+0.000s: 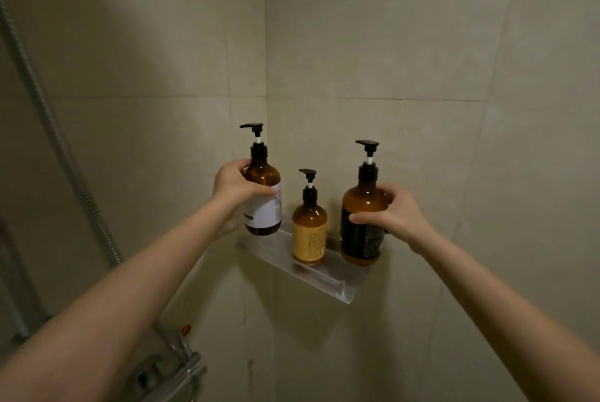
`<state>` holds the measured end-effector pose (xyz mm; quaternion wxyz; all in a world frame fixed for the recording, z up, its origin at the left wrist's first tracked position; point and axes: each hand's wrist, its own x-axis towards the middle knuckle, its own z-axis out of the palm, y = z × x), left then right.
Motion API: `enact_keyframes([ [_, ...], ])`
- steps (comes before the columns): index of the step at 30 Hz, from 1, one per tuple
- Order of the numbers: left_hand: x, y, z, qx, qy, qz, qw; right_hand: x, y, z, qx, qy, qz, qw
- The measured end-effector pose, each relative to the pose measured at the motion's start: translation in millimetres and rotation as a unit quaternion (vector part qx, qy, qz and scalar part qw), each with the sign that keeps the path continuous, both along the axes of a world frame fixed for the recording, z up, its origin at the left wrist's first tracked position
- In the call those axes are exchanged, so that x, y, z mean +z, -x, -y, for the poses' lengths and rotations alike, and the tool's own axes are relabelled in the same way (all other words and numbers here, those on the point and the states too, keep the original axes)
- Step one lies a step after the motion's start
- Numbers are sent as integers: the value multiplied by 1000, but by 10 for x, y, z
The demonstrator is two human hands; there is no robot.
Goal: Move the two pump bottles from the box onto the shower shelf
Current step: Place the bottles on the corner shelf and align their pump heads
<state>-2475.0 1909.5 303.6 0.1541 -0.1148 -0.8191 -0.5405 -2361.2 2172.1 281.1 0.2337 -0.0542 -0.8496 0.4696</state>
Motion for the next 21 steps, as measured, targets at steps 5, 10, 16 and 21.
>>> enact_keyframes([
  [5,-131,382,-49,-28,16,10,999,-161,155,99,-51,-2,1,999],
  [10,-350,652,-101,-42,9,31,999,-335,260,176,-83,-11,15,996],
  [16,-596,857,-156,-60,4,58,997,-525,353,218,-109,-15,28,993],
  [21,-738,940,-196,-73,4,66,995,-621,415,232,-114,-19,40,992],
])
